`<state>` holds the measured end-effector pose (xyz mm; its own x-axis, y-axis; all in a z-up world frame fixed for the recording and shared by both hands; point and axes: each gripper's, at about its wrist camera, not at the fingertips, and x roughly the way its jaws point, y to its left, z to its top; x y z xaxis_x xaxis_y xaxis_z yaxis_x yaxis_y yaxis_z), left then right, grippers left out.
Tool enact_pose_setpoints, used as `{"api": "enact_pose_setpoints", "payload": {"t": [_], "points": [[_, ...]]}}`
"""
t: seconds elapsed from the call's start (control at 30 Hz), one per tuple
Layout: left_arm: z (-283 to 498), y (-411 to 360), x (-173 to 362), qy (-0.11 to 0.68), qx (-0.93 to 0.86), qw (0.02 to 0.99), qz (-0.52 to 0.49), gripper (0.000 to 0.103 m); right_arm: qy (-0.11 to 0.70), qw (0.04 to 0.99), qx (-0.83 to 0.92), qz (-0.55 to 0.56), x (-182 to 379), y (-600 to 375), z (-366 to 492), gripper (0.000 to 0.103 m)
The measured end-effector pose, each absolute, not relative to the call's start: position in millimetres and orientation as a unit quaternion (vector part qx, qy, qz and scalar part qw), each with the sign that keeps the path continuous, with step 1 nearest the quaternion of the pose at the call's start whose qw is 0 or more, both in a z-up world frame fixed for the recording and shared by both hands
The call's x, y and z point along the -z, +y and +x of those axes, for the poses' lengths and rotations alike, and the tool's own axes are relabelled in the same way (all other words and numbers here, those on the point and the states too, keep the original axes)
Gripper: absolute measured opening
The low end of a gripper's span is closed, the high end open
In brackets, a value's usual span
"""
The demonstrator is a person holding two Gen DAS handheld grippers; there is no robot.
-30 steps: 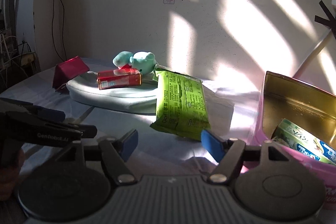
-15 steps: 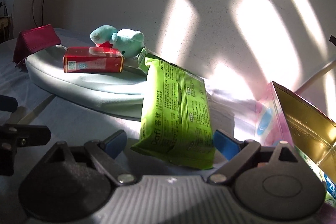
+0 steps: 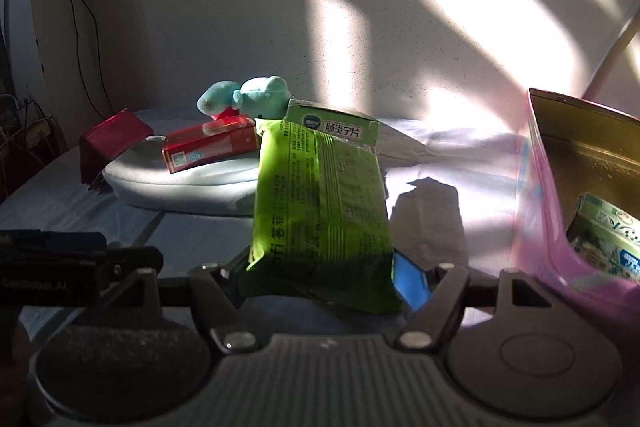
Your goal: Organize objects
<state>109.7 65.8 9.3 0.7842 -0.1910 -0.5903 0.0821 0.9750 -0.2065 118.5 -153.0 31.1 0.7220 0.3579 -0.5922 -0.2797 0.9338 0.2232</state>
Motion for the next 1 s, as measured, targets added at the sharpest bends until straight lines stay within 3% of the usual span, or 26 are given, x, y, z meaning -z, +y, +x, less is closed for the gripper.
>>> {"api": "enact_pose_setpoints", "payload": {"t": [0.17,0.27,0.3,0.33,0.43,0.57,0.8,1.0], "points": [[109.3,70.7,-10.0,0.318,0.077,0.939,-0.105,0.090,0.414,0.793,-0.332,0.300,-22.6,-192.1,96.2,0.072],[109.4,71.9,-10.2,0.318,0.078,0.938,-0.111,0.091,0.436,0.746,-0.345,0.367,-5.6,-211.7,81.2,0.076],[109.4,71.8,-10.2,0.317,0.078,0.939,-0.110,0.091,0.435,0.757,-0.329,0.361,-3.8,-217.8,75.4,0.078],[109.5,72.1,-10.2,0.318,0.078,0.939,-0.110,0.091,0.422,0.775,-0.321,0.345,-5.6,-223.2,68.6,0.073],[109.3,71.3,-10.1,0.317,0.077,0.939,-0.107,0.091,0.391,0.829,-0.265,0.301,-16.9,-235.1,51.5,0.086],[109.1,70.7,-10.2,0.317,0.077,0.939,-0.106,0.091,0.363,0.888,-0.193,0.206,-25.3,-238.8,37.5,0.086],[109.3,71.2,-10.0,0.316,0.077,0.939,-0.108,0.091,0.337,0.917,-0.174,0.120,-26.3,-229.2,25.6,0.087],[106.4,69.6,-11.8,0.311,0.090,0.940,-0.111,0.091,0.325,0.927,-0.176,0.059,-25.8,-212.2,14.5,0.095]]}}
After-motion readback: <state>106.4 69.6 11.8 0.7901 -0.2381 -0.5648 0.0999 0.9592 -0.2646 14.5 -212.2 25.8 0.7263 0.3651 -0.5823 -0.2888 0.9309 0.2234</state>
